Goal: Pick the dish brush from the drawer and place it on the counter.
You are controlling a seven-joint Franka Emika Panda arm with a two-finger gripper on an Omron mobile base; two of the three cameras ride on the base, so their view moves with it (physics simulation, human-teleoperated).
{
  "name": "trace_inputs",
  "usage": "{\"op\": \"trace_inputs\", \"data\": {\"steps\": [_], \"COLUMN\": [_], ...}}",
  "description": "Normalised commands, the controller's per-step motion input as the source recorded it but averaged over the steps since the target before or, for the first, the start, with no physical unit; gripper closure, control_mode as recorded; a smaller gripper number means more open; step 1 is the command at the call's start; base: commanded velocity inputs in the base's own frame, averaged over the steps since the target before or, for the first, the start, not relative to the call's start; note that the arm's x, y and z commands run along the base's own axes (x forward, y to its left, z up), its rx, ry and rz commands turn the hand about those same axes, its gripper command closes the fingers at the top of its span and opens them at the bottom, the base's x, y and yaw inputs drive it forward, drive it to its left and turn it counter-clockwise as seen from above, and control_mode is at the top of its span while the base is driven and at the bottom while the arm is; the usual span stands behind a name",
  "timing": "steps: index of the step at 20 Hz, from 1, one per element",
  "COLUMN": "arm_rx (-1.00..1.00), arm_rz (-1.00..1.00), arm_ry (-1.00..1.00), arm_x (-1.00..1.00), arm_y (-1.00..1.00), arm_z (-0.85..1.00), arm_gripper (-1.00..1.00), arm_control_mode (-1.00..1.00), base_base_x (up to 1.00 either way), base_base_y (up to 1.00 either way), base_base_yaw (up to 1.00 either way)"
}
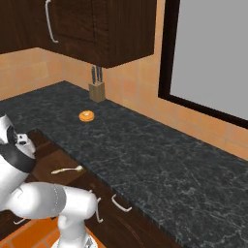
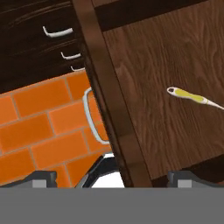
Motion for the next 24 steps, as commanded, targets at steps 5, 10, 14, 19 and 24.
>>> {"op": "trace_inputs", "data": {"steps": [5, 10, 14, 19, 24], "arm_rx": [0.0, 0.0, 0.0, 0.0, 0.0], "arm_rz": [0.03, 0.01, 0.0, 0.0, 0.0], "arm_ry": [-0.03, -0.03, 0.0, 0.0, 0.05], "arm_x": [0.36, 0.21, 0.0, 0.08, -0.22], "arm_y": [0.0, 0.01, 0.05, 0.03, 0.45], "arm_z": [-0.43, -0.5, -0.54, -0.46, -0.49], "arm_gripper": [-1.0, -1.0, -1.0, -1.0, -1.0], "arm_control_mode": [-1.0, -1.0, -1.0, -1.0, -1.0], "base_base_x": [0.0, 0.0, 0.0, 0.0, 0.0], "base_base_y": [0.0, 0.0, 0.0, 0.0, 0.0], "base_base_yaw": [0.0, 0.0, 0.0, 0.0, 0.0]}}
